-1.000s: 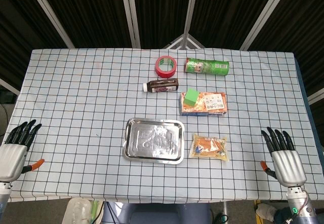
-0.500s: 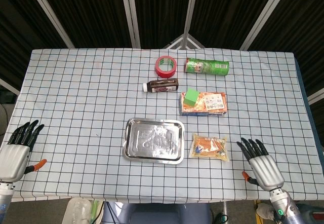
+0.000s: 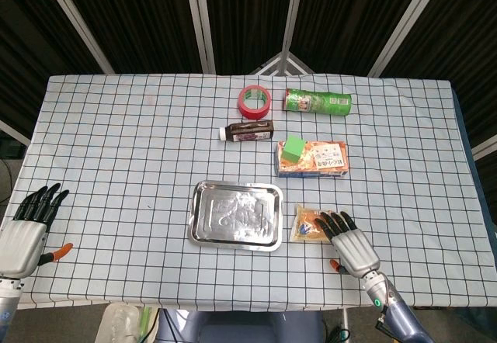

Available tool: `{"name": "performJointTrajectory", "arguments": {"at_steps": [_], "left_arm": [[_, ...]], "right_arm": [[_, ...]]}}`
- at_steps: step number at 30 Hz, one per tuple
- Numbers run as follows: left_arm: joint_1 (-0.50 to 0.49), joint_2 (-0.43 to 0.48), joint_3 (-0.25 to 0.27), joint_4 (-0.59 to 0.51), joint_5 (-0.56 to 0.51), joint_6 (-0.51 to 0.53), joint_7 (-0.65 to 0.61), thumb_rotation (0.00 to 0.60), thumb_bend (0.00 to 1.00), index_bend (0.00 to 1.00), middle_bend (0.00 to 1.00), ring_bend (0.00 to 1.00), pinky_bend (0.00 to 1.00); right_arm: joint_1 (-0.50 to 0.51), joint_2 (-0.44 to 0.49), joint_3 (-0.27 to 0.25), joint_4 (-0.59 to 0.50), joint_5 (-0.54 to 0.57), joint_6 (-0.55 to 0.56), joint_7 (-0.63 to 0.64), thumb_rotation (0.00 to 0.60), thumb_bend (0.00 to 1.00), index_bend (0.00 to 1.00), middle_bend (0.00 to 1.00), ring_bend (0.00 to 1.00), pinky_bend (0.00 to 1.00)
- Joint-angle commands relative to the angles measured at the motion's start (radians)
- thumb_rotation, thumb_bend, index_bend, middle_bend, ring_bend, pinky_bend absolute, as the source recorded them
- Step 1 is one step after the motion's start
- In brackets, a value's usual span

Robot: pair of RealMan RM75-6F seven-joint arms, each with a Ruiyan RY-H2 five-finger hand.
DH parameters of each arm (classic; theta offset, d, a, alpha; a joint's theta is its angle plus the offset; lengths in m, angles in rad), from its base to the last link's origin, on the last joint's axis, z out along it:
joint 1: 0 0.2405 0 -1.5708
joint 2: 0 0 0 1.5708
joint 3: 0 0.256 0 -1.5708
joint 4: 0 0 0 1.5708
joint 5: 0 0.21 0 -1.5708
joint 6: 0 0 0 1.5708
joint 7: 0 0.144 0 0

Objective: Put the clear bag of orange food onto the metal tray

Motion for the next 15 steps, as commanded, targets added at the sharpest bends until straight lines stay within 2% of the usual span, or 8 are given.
{"name": "performJointTrajectory", "arguments": {"at_steps": [1,8,12,15], "left_arm": [[-0.001,0.001,-0.001,0.0,-0.005,-0.005,0.0,0.6,0.06,0.0,0.0,0.0,0.09],[0.003,-0.002,-0.005,-0.004,-0.012,0.004,0.012,0.6,0.06,0.0,0.0,0.0,0.09],[0.002,-0.002,-0.004,-0.005,-0.016,-0.001,0.017,0.6,0.06,0.0,0.0,0.0,0.09],[0.002,-0.002,-0.004,-0.007,-0.016,-0.002,0.019,0.6,0.06,0.0,0.0,0.0,0.09]], "right_arm": [[0.024,-0.031,0.018,0.014,0.035,-0.021,-0.039,0.6,0.33,0.0,0.0,0.0,0.0],[0.067,-0.045,0.06,0.028,0.118,-0.053,-0.081,0.6,0.33,0.0,0.0,0.0,0.0],[0.084,-0.042,0.064,0.028,0.14,-0.063,-0.085,0.6,0.33,0.0,0.0,0.0,0.0],[0.094,-0.045,0.067,0.031,0.148,-0.063,-0.087,0.6,0.33,0.02,0.07,0.02,0.09]]}}
